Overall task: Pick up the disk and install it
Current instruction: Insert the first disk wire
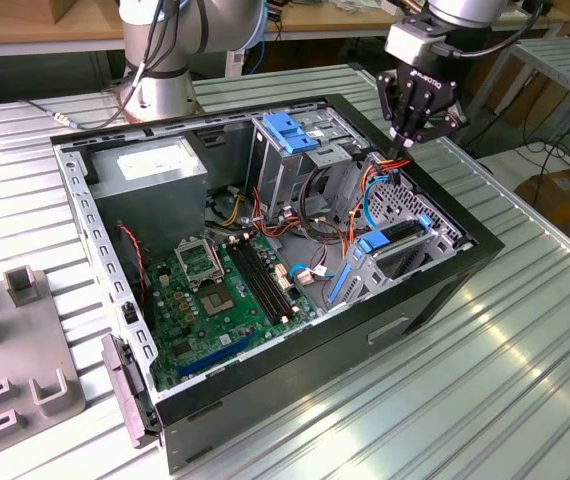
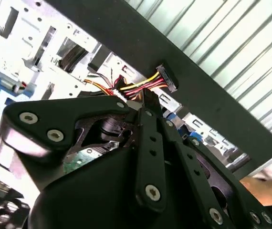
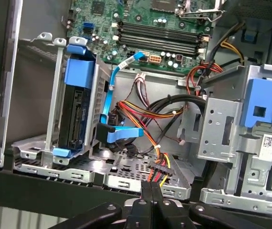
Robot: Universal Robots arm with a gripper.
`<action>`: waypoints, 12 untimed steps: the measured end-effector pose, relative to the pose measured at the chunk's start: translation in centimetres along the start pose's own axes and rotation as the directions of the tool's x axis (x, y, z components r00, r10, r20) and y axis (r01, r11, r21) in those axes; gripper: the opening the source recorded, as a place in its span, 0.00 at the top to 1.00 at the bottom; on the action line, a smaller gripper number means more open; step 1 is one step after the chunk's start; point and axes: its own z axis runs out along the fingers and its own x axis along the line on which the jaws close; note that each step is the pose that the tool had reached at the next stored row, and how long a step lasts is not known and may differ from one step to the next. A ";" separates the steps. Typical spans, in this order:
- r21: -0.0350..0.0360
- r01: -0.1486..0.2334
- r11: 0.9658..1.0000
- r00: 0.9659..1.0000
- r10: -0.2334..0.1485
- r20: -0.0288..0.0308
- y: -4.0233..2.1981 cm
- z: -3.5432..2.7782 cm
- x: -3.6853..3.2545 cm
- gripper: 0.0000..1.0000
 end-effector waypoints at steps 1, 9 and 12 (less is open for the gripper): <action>0.001 0.018 1.000 1.000 -0.018 0.001 0.00 0.01 0.00 0.89; 0.033 0.151 0.988 0.989 -0.151 -0.002 -0.01 0.09 0.00 0.89; 0.039 0.186 0.982 0.982 -0.186 -0.004 -0.01 0.14 0.00 0.89</action>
